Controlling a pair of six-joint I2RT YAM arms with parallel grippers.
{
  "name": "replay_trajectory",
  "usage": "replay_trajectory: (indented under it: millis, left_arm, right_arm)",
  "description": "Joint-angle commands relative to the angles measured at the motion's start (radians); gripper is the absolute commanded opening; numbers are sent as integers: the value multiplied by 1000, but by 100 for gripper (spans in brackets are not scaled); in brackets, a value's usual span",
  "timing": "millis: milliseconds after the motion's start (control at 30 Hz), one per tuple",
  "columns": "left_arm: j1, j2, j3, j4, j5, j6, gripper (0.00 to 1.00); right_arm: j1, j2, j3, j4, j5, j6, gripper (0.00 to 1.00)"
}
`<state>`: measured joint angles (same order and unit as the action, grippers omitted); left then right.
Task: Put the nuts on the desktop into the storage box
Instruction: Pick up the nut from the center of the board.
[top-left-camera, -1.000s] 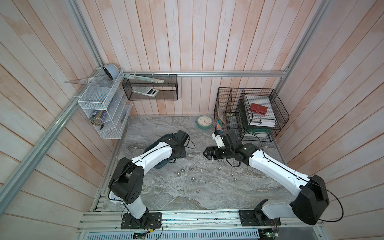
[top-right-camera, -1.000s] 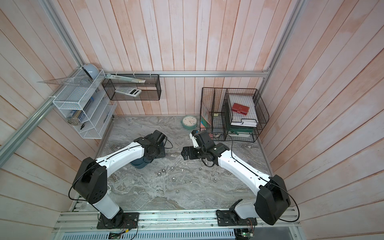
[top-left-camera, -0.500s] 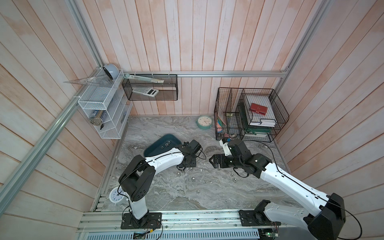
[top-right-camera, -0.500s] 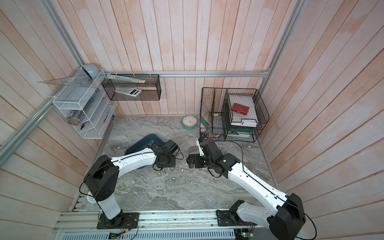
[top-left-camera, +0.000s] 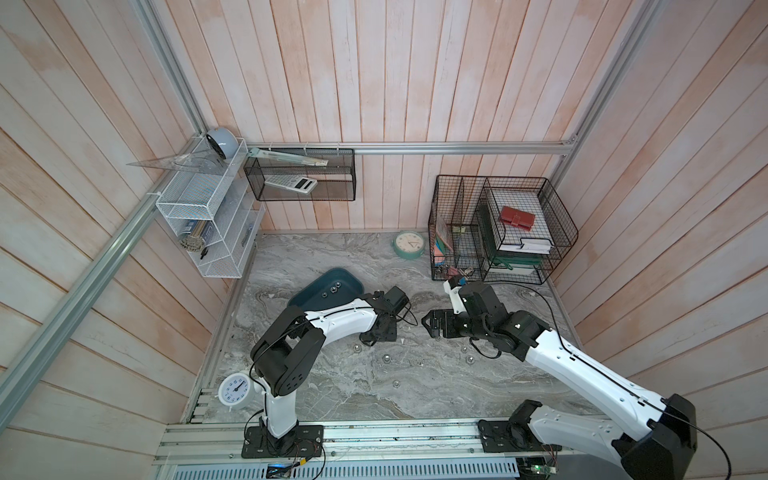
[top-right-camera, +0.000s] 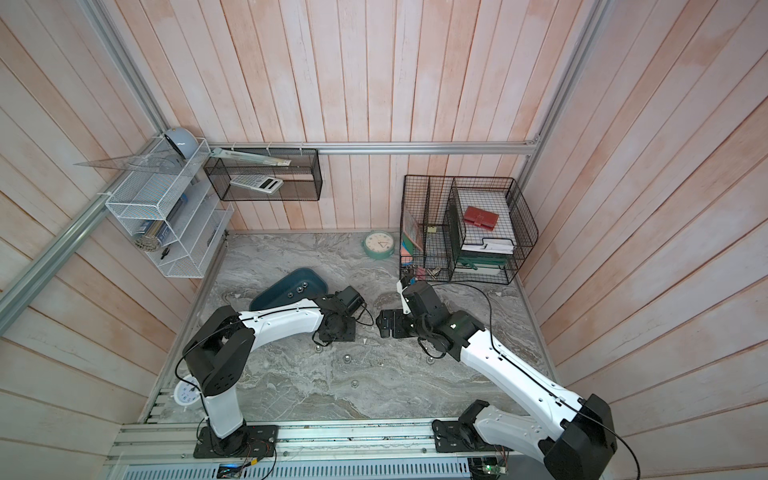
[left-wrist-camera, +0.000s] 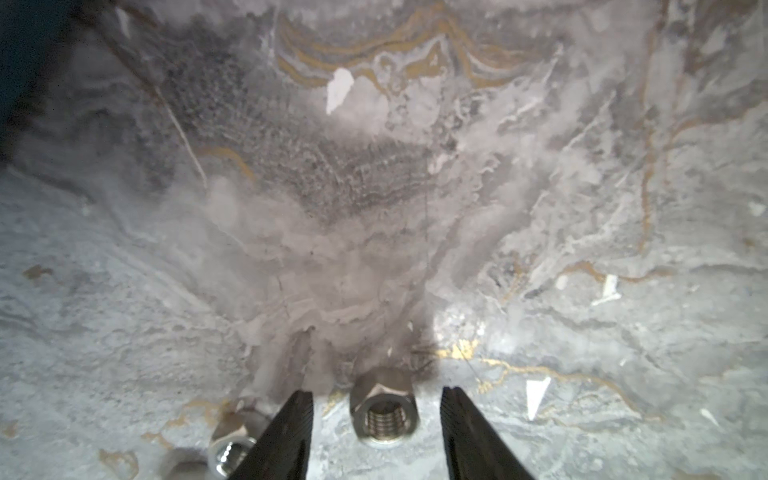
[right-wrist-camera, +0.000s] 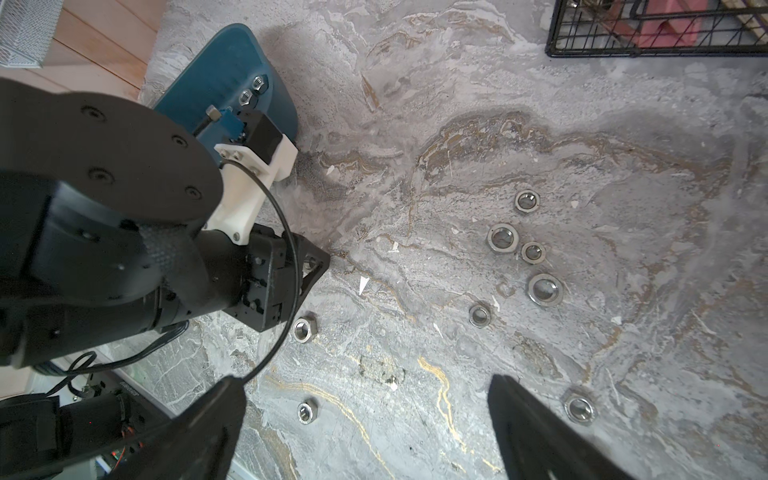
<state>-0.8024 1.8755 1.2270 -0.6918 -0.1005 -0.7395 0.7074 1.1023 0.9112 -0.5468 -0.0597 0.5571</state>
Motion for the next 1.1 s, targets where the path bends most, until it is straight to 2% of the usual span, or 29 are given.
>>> replay_trajectory:
  millis: [0, 433, 533, 600, 867, 1067]
  left_arm:
    - [-12, 18, 27, 1, 1, -9, 54]
    - [-13, 62, 43, -6, -1, -8, 46]
    - [-13, 59, 45, -6, -9, -8, 34]
    - [-14, 48, 44, -7, -17, -8, 32]
    - [-1, 6, 64, -41, -57, 3, 31]
    - [55, -58, 71, -67, -80, 18, 31]
  right_arm:
    - [9, -2, -11, -20, 17, 7, 98]
    - [10, -14, -20, -22, 23, 11, 98]
    - [10, -13, -17, -22, 23, 9, 98]
    - [11, -13, -16, -22, 24, 9, 98]
    - [11, 12, 3, -15, 20, -2, 98]
    - [12, 65, 49, 2, 4, -23, 98]
